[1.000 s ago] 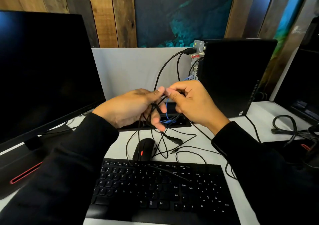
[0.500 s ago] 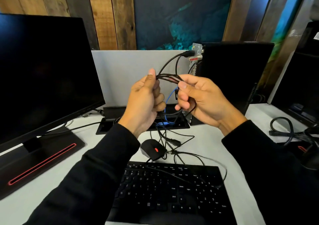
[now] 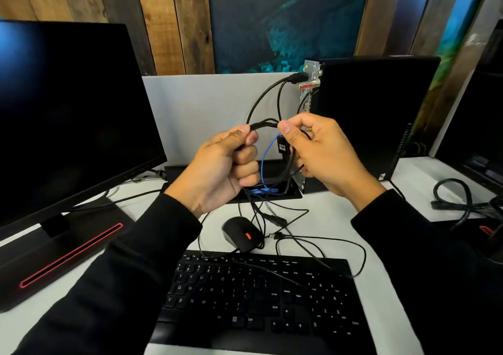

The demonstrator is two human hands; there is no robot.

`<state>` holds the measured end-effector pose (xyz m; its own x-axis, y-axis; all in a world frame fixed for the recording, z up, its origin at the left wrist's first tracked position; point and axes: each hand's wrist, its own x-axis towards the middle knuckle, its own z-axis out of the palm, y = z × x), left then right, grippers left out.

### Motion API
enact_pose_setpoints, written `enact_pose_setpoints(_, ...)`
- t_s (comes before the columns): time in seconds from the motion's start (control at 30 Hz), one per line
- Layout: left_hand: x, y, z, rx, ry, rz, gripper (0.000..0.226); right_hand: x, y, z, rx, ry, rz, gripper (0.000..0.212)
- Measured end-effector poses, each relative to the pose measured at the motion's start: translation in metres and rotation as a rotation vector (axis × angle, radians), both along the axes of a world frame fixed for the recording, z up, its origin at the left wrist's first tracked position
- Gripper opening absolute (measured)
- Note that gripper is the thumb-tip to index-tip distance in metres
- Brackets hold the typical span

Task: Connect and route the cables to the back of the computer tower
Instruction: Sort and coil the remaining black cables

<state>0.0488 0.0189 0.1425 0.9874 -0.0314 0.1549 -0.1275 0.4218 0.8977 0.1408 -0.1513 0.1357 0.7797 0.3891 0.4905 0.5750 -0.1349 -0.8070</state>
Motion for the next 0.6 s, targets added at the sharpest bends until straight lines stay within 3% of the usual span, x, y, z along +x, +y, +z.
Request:
enact_pose_setpoints(0.1,-0.002,0.007,-0.006,-0.140,0.028,0.054,0.035,0.007,-0.013,-0.007,0.116,0.237,0.176,0.025)
enact_pose_setpoints(0.23,-0.012,0.012,-0.014,-0.229,0.042,0.097,0.033,0.002,-0.027,-0.017,0.307,0.668,0.631,0.019)
enact_pose_setpoints(0.33,-0.013,0.021,-0.015,-0.286,-0.010,0.209,0.035,0.001,-0.023,-0.031,0.344,0.844,0.597,0.025)
enact_pose_setpoints(0.4,-0.011,0.024,-0.017,-0.263,-0.043,0.281,0.035,0.002,-0.014,-0.042,0.201,0.736,0.375,0.022)
enact_pose_setpoints(0.53,-0.001,0.008,-0.025,-0.093,-0.122,0.397,0.030,-0.004,0.000,-0.061,-0.468,-0.054,-0.012,0.033)
enact_pose_setpoints(0.6,0.004,-0.005,-0.029,0.096,-0.221,0.450,0.028,-0.015,0.007,-0.067,-0.754,-0.176,-0.061,0.043)
